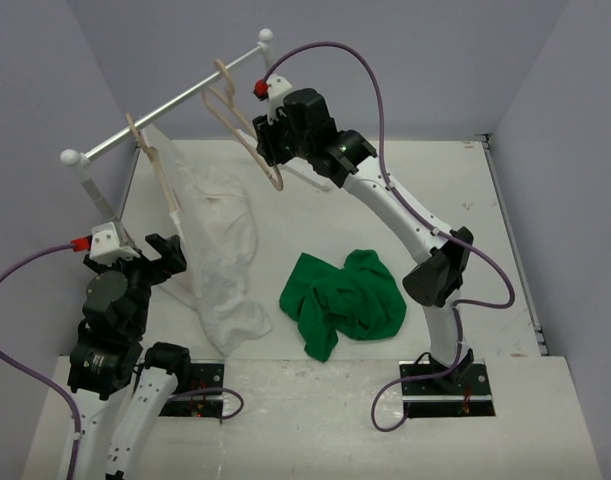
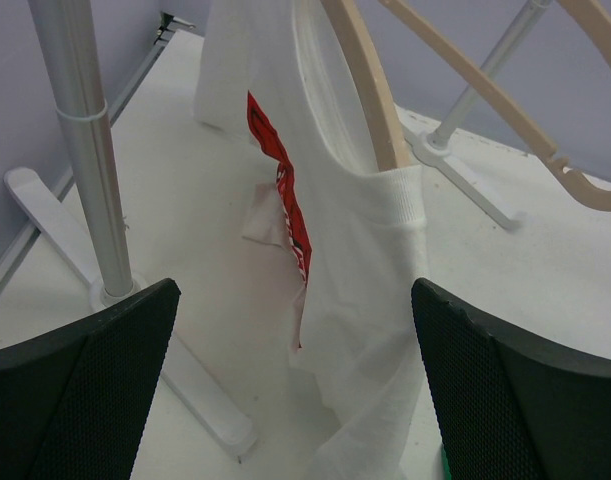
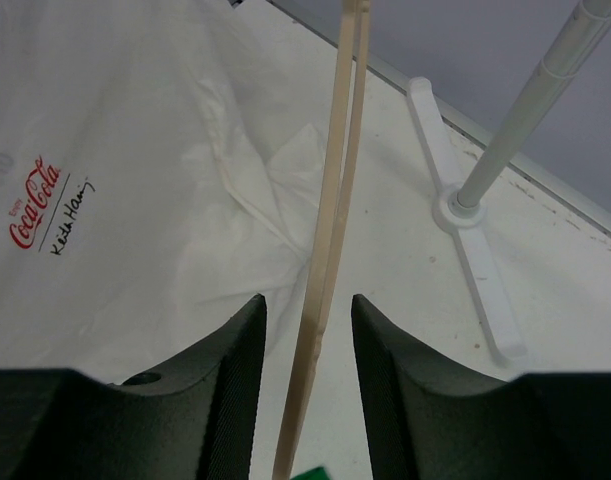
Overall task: Place the t-shirt on the hanger
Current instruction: Pick up the hanger from the clothesline.
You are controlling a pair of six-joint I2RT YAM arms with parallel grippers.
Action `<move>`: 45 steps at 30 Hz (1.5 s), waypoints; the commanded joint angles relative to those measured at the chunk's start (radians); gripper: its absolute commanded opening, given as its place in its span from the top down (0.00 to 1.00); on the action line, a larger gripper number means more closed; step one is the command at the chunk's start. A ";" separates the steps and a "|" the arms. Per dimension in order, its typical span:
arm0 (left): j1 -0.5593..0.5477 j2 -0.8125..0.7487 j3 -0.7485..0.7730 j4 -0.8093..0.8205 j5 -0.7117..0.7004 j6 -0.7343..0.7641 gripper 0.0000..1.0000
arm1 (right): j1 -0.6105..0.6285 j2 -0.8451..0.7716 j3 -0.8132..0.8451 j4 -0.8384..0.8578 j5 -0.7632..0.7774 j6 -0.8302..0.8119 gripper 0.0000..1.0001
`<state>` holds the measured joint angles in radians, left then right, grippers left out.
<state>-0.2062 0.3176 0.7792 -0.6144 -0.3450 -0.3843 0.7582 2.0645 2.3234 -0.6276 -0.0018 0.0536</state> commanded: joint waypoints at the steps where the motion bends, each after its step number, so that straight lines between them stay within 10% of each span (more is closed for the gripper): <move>1: -0.006 -0.004 -0.009 0.049 -0.015 -0.019 0.00 | 0.004 0.009 0.000 0.071 0.041 -0.021 0.61; 19: -0.012 -0.014 -0.014 0.054 -0.012 -0.019 0.00 | 0.004 0.074 0.005 0.077 0.008 -0.009 0.65; 29: -0.013 -0.014 -0.015 0.056 -0.011 -0.018 0.00 | 0.001 0.094 -0.001 0.080 0.027 -0.009 0.95; 45: -0.013 0.027 0.059 0.028 0.063 0.018 0.00 | 0.003 -0.065 -0.145 0.255 0.104 0.061 1.00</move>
<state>-0.2131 0.3141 0.7740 -0.6086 -0.3310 -0.3827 0.7583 2.1273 2.2188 -0.4994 0.0417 0.0876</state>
